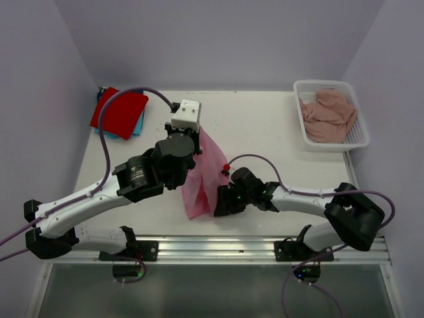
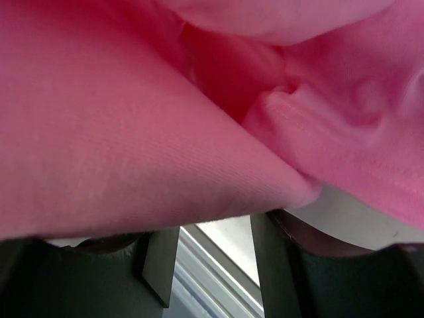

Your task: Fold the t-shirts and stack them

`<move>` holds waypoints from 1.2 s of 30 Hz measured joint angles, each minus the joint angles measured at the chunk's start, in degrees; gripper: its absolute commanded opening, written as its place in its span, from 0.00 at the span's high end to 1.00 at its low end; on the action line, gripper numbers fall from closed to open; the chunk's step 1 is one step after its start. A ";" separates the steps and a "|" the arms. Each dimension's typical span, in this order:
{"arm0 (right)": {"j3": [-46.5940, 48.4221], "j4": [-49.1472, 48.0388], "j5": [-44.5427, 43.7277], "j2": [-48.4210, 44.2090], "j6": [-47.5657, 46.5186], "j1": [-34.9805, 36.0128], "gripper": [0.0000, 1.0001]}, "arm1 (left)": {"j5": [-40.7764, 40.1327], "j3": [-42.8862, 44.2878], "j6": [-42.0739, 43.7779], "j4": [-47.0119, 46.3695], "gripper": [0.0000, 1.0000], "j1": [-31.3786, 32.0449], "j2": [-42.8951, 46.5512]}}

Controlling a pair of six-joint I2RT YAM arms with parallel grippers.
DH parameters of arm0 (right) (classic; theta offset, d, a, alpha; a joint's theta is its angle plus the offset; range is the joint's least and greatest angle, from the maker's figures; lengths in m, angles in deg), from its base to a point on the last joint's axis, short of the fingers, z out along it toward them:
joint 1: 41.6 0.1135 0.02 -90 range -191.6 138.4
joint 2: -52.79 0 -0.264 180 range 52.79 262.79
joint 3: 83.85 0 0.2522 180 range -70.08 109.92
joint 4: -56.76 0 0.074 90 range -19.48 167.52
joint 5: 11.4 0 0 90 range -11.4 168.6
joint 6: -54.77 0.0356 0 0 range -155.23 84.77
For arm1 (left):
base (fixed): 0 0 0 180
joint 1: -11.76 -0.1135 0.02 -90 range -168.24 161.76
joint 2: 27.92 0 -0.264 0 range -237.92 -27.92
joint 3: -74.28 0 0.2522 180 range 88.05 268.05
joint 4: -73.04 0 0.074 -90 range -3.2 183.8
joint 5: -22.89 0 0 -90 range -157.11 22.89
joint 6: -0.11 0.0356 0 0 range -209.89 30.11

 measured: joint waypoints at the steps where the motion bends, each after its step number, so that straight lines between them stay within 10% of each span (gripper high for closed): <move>1: 0.74 0.00 -1.16 1.22 -0.07 0.28 0.51 | 0.22 0.26 0.04 -0.04 0.82 -0.04 0.00; 15: 15.61 3.61 -12.68 9.75 -3.21 0.70 0.43 | 1.92 0.35 -0.85 0.90 0.82 -0.22 1.38; 18: 18.82 4.83 -16.33 12.87 -3.61 0.76 0.54 | 2.14 0.15 -1.79 1.31 0.82 -0.20 2.75; 20: 20.52 5.33 -18.62 15.69 -3.78 0.85 0.97 | 2.25 -0.37 -2.25 1.40 0.82 -0.20 3.91; 28: 22.99 7.37 -26.18 21.00 -2.97 1.09 1.00 | 1.90 -3.61 -4.63 4.52 0.82 -0.20 8.26; 36: 24.74 19.41 -34.29 7.69 -5.35 1.16 1.00 | -0.50 -9.49 -11.30 9.20 0.77 -0.22 14.25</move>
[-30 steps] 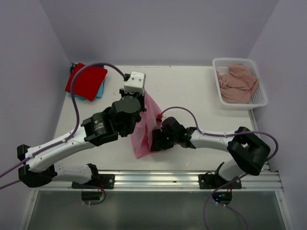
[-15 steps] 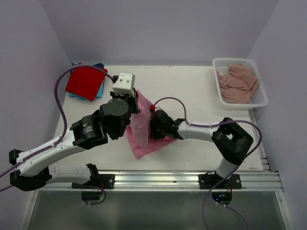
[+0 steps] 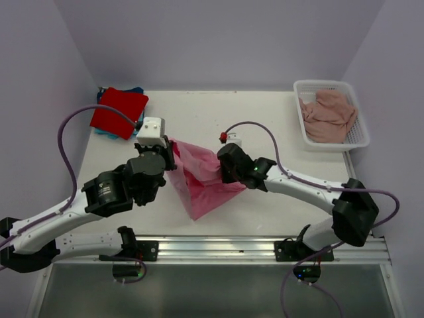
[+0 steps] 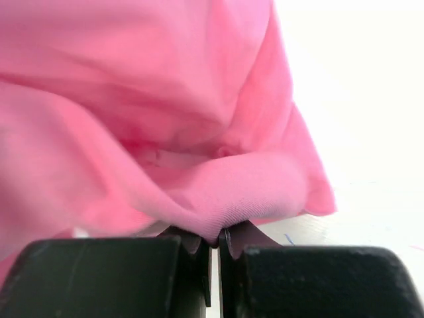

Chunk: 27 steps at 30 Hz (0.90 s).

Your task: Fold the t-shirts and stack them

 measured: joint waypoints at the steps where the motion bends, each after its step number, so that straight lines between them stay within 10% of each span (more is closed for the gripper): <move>1: 1.14 1.46 -1.03 -2.25 -0.76 -0.02 1.00 | -0.22 -1.16 -1.46 1.46 0.71 0.00 0.59; 10: 15.91 11.19 -7.85 -13.40 -8.33 -0.07 1.00 | -0.22 -15.45 -20.28 12.94 0.00 0.00 2.56; 18: 22.88 17.16 -8.70 -11.74 -12.28 -0.15 1.00 | 0.76 -18.67 -27.78 16.13 0.00 0.00 4.37; 27: 26.58 20.68 -6.27 -5.97 -12.68 -0.17 1.00 | 18.18 -29.31 -8.31 -18.18 0.00 2.38 1.40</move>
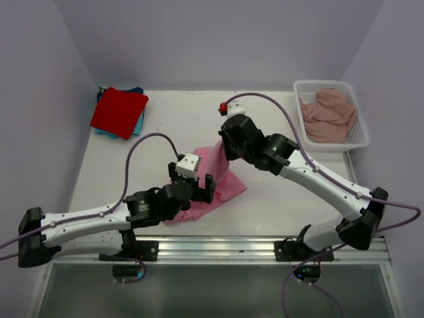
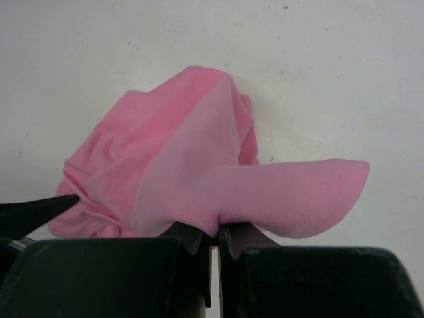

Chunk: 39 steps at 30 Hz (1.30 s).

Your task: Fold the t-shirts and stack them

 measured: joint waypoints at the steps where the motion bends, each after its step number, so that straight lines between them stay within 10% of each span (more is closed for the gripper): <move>1: 0.74 0.46 0.59 0.66 -0.09 0.00 1.00 | 0.44 -1.18 1.64 -3.91 0.00 0.94 -2.16; 11: 10.34 3.85 3.82 6.60 -1.64 0.00 1.00 | -21.40 -2.16 5.09 -22.29 0.00 12.44 -23.67; 14: 12.11 4.70 4.37 8.04 -2.12 0.00 1.00 | -30.32 3.91 -3.78 -13.97 0.00 13.09 -29.59; 22: 12.63 5.70 6.54 8.66 -2.49 -0.20 1.00 | -40.87 28.22 -60.02 41.92 0.00 13.09 -49.70; 39: 7.34 4.52 9.55 6.40 -1.99 -1.51 1.00 | -44.57 28.20 -71.06 59.32 0.00 3.50 -48.76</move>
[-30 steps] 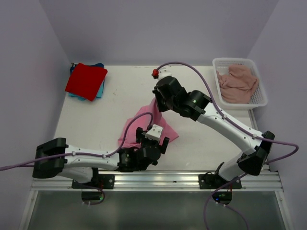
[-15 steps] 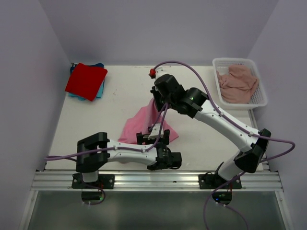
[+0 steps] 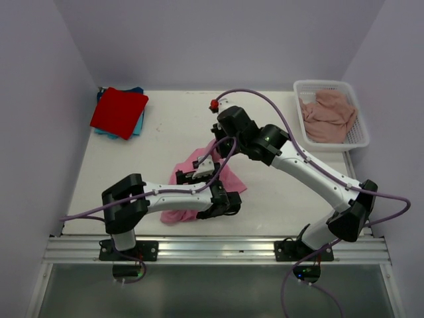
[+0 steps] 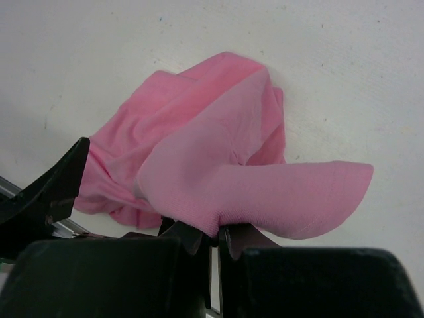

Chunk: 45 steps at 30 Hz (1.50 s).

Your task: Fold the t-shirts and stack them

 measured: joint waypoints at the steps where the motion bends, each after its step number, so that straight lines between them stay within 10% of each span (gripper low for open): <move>1: -0.04 -0.20 0.46 -0.02 0.02 -0.04 1.00 | -0.17 0.00 0.22 0.09 0.00 -0.20 0.00; 12: 0.00 -0.57 3.93 -0.28 -0.74 0.72 1.00 | 1.25 1.36 5.99 -0.24 0.00 9.53 2.97; 20: 0.00 -0.44 4.79 -0.31 -1.55 0.76 1.00 | 0.11 -0.42 20.85 -0.07 0.00 24.65 28.65; 32: 2.64 -0.11 4.96 1.51 -1.60 0.76 1.00 | -0.28 -4.37 37.13 -0.74 0.00 42.29 44.26; 45: 4.46 0.70 4.98 2.54 -1.60 0.79 1.00 | 12.63 -22.53 96.61 -55.52 0.00 46.93 69.07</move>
